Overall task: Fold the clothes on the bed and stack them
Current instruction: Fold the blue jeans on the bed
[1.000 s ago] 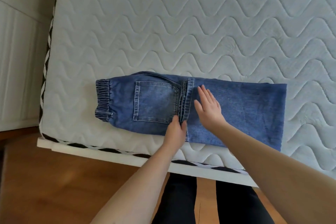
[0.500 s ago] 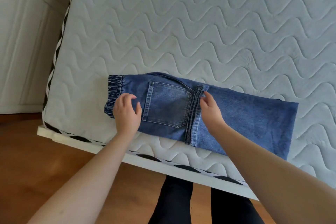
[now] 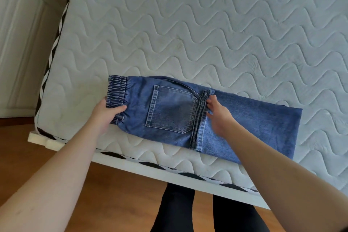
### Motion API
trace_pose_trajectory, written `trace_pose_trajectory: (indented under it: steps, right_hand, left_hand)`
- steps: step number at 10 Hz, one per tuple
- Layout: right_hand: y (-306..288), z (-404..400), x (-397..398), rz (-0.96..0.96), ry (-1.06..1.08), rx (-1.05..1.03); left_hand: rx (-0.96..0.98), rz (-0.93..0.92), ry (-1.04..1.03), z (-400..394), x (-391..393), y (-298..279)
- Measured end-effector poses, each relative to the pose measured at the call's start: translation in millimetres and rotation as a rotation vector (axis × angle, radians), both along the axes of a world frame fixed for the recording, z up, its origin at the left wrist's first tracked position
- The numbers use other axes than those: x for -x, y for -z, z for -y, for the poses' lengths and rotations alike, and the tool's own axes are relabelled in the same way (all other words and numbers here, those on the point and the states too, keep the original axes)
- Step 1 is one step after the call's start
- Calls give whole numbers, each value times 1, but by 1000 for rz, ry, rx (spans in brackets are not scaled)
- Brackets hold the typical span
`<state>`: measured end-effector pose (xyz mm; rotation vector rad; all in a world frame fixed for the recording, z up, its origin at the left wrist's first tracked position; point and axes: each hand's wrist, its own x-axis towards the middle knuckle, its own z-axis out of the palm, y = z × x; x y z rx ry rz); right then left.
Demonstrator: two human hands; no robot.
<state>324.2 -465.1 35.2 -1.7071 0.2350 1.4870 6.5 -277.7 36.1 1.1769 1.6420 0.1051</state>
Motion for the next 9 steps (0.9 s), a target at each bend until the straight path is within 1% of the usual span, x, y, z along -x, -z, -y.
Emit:
trace_pose_trajectory:
  steps: [1, 2, 3, 4, 5, 6, 7, 8, 9]
  right_hand:
    - [-7, -3, -3, -46, -1, -28]
    - [-12, -4, -7, -107, 23, -46]
    - [-14, -3, -14, -170, 133, -63]
    - [-22, 0, -19, -202, 113, -46]
    - [-30, 10, -23, -51, 131, -98]
    - [-29, 21, -33, -666, 733, -306]
    - [-42, 44, -42, -468, 374, -283]
    - [-38, 81, -67, -410, 298, -230]
    - [-27, 128, -96, -384, 332, -241]
  left_hand:
    - [-40, -12, 214, 14, -10, -42]
    - [-95, -114, 509, 38, -25, -89]
    - [-196, -141, 668, 65, -48, -133]
    - [-268, -182, 942, 89, -74, -171]
    - [-305, -169, 1138, 111, -102, -198]
    - [-252, -117, 1185, 131, -134, -211]
    - [-204, -63, 1193, 152, -171, -209]
    - [-235, -3, 1146, 179, -216, -193]
    - [-271, -46, 1118, 216, -265, -157]
